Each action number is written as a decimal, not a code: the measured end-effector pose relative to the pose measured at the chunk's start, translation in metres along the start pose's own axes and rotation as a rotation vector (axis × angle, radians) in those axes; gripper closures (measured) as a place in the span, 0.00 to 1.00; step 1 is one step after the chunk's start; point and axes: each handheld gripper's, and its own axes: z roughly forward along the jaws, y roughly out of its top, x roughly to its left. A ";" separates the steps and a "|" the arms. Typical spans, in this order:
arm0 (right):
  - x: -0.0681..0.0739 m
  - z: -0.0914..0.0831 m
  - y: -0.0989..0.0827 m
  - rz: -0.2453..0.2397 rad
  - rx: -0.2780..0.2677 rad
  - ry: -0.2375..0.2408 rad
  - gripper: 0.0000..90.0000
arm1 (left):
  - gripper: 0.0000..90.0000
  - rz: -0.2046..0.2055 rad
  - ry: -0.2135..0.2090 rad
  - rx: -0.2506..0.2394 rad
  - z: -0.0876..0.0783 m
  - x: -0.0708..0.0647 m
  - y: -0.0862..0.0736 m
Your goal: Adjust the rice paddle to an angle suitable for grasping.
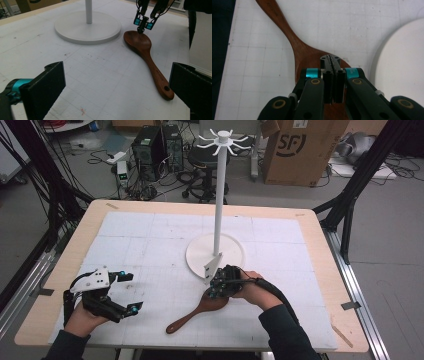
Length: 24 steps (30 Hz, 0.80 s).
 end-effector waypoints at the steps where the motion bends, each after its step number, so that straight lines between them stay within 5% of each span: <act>1: 0.000 0.002 0.003 -0.007 -0.001 -0.001 0.99 | 0.02 0.001 0.000 0.001 0.000 0.000 0.000; 5: 0.001 0.007 0.011 -0.029 0.014 -0.001 0.99 | 0.02 0.000 0.000 0.001 0.000 0.000 0.000; 6: 0.005 0.008 0.013 0.022 0.044 0.017 0.99 | 0.02 0.001 0.000 0.001 0.000 0.000 0.000; 7: -0.003 0.015 0.016 -0.084 -0.014 0.008 0.99 | 0.02 0.000 0.000 0.001 0.000 0.000 0.000; 11: 0.004 0.019 0.024 -0.010 0.060 0.028 0.99 | 0.02 0.001 -0.001 0.000 0.000 0.000 0.000; 13: 0.001 0.026 0.028 -0.060 0.037 0.026 1.00 | 0.02 0.003 0.000 0.003 0.000 0.000 0.000; 15: 0.004 0.027 0.030 -0.034 0.059 0.027 1.00 | 0.02 0.003 -0.001 0.003 0.000 0.000 0.000; 24: 0.003 0.037 0.036 -0.054 0.070 0.037 1.00 | 0.02 0.003 0.004 0.007 0.001 0.000 -0.001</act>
